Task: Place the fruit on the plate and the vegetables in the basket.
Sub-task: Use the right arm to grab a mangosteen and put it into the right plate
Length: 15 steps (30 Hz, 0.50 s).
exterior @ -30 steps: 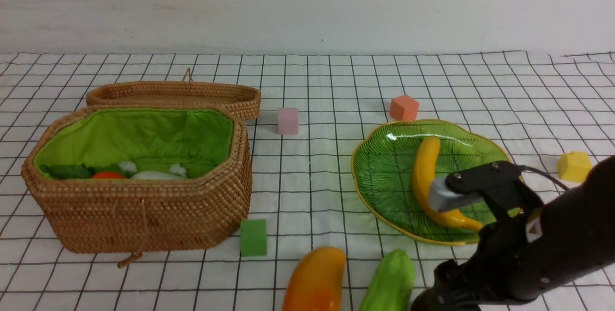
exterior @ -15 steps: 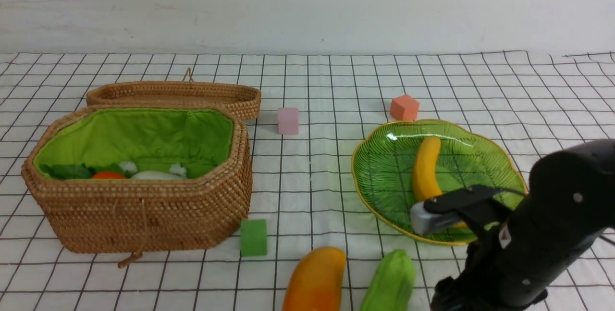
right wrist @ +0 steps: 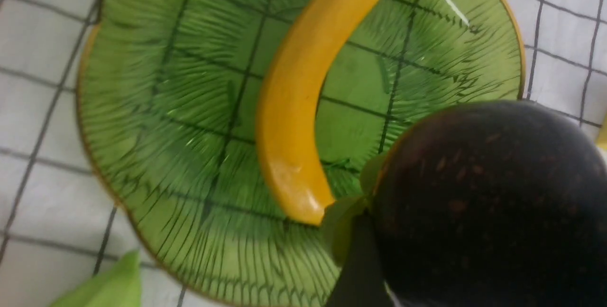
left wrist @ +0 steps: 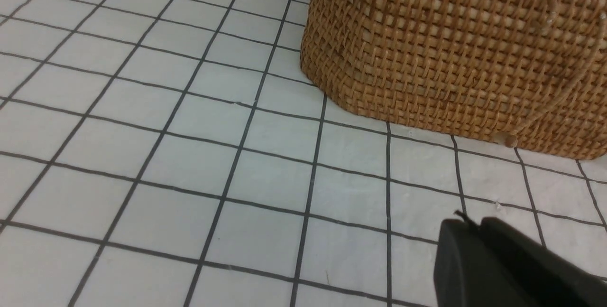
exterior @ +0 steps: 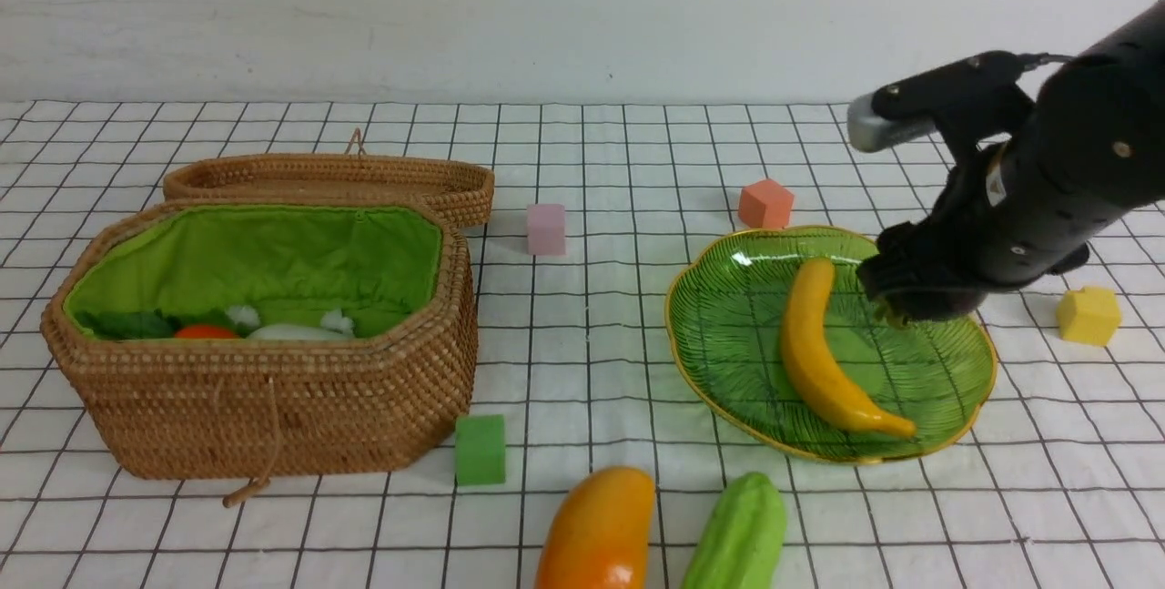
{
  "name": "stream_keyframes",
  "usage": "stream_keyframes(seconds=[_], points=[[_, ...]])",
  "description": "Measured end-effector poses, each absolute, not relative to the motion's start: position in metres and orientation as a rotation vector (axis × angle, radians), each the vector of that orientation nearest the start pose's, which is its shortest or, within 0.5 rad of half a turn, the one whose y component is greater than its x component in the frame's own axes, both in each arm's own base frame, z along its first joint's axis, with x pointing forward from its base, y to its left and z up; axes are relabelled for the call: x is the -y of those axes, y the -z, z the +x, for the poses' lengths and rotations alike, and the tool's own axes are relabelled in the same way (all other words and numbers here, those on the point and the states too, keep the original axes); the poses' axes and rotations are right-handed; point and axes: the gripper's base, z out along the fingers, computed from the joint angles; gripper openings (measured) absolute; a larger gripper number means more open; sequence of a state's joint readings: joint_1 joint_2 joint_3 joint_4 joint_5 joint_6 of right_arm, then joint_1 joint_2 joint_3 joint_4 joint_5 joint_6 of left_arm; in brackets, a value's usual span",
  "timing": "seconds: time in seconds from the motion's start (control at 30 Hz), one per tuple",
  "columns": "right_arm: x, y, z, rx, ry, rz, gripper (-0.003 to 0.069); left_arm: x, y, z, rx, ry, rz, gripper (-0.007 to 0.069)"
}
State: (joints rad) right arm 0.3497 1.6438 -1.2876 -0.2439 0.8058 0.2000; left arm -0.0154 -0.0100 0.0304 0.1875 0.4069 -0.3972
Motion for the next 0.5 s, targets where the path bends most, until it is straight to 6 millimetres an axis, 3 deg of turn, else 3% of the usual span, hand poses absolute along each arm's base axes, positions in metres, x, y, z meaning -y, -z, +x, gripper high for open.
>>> stream_keyframes(seconds=[0.1, 0.2, 0.4, 0.5], points=[[-0.093, -0.244, 0.362, -2.653, 0.061, -0.222, 0.054, -0.006, -0.168, 0.052, -1.888, 0.093, -0.249, 0.0036], [-0.084, -0.226, 0.373, -2.68, 0.032, -0.11, 0.054, -0.006, -0.168, 0.052, -1.888, 0.093, -0.249, 0.0036], [-0.083, -0.219, 0.378, -2.683, -0.038, 0.055, 0.054, -0.006, -0.168, 0.052, -1.888, 0.093, -0.249, 0.0039], [-0.084, -0.221, 0.376, -2.691, -0.085, 0.141, 0.0593, -0.006, -0.168, 0.052, -1.888, 0.093, -0.249, 0.0039]])
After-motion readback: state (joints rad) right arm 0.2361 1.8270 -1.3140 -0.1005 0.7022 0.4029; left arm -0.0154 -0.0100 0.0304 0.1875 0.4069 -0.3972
